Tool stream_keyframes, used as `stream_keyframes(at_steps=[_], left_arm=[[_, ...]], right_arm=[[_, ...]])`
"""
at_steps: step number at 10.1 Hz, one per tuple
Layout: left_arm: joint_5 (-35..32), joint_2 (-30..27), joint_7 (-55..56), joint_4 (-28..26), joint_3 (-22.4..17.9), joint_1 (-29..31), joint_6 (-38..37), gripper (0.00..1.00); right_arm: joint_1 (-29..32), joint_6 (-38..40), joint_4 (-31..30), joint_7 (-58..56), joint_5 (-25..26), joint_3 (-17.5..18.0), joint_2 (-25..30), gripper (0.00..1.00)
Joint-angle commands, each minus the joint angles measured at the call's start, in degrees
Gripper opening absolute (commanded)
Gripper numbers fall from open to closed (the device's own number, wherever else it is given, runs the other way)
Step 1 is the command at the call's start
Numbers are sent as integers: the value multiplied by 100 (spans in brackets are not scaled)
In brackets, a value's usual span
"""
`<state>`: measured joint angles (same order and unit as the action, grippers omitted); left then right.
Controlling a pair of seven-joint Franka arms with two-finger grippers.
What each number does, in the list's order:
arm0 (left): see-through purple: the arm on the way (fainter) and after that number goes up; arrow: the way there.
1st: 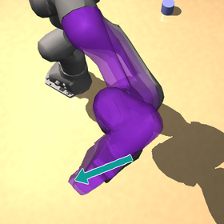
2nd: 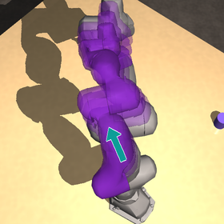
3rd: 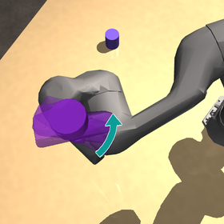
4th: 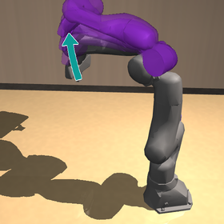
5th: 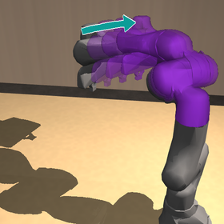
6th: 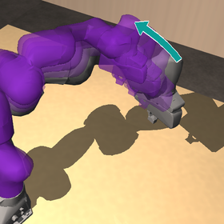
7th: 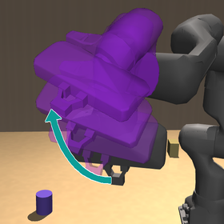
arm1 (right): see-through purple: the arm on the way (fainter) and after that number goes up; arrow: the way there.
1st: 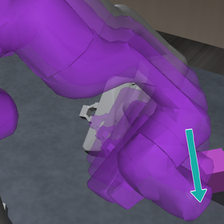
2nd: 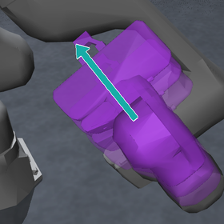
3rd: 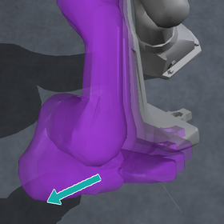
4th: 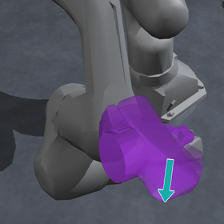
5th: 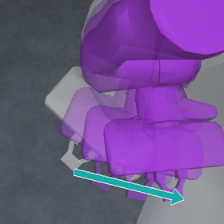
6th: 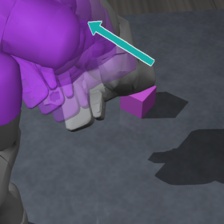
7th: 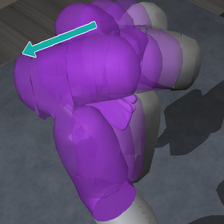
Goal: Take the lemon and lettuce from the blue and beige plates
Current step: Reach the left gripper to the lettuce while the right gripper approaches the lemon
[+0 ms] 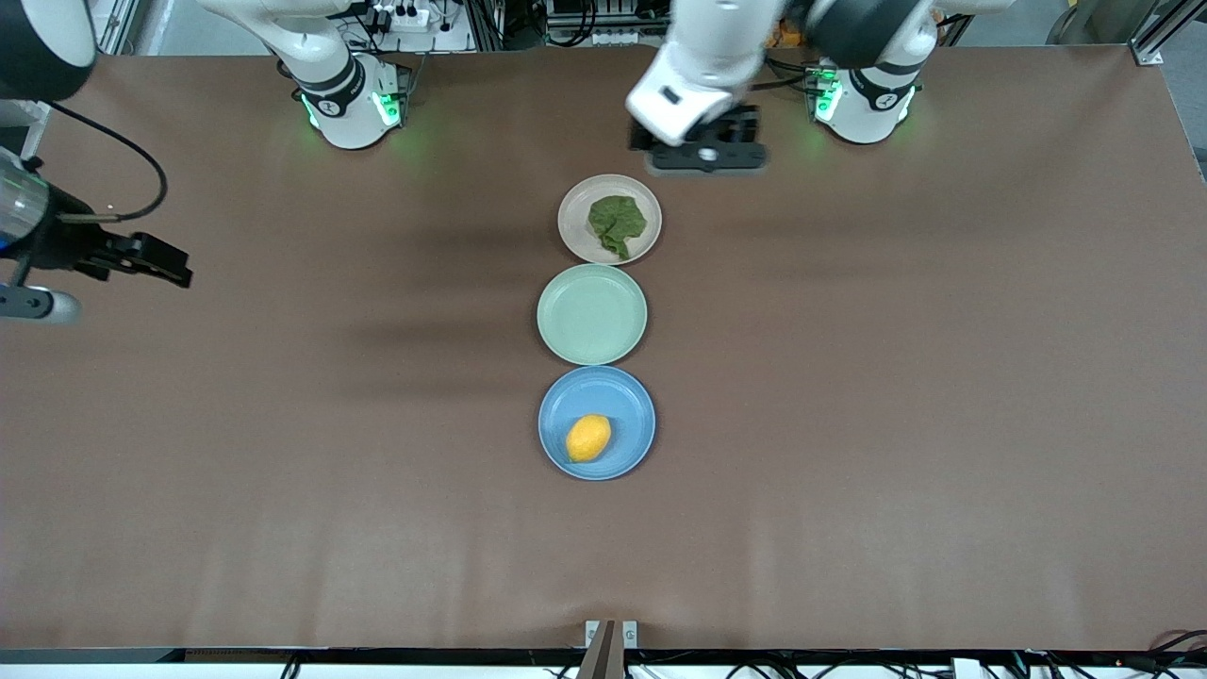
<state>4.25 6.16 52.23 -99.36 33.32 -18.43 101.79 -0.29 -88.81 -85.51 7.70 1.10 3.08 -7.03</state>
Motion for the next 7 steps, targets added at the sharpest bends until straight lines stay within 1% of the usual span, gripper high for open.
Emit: stream_keyframes(at_steps=[1,2,3,4,5,7], left_arm=[[-38,435,960,-477,-36,-633,1048,100],[-308,787,1356,-496,-45,-871,1375,100],[-789,1208,1795,-453,-36,-1065,1561,100],[-1081,1560,2130,-470,-45,-1319,1876,100],[-1423,1903,2281,-418,-62,-1356,1984,100],[-1645,2239,2518,-399,-80,-1470,2229,100]], right_arm=[[-277,-564,-10,457,-267,-27,-306,100],[-444,-924,16,992,-390,-19,-525,100],[-611,-1267,60,1510,-426,-18,-771,100],[-725,-1584,104,1925,-444,-18,-1008,100],[-918,-1952,122,2259,-453,-18,-1254,100],[-1287,-2909,279,3146,-418,-18,-1851,100]])
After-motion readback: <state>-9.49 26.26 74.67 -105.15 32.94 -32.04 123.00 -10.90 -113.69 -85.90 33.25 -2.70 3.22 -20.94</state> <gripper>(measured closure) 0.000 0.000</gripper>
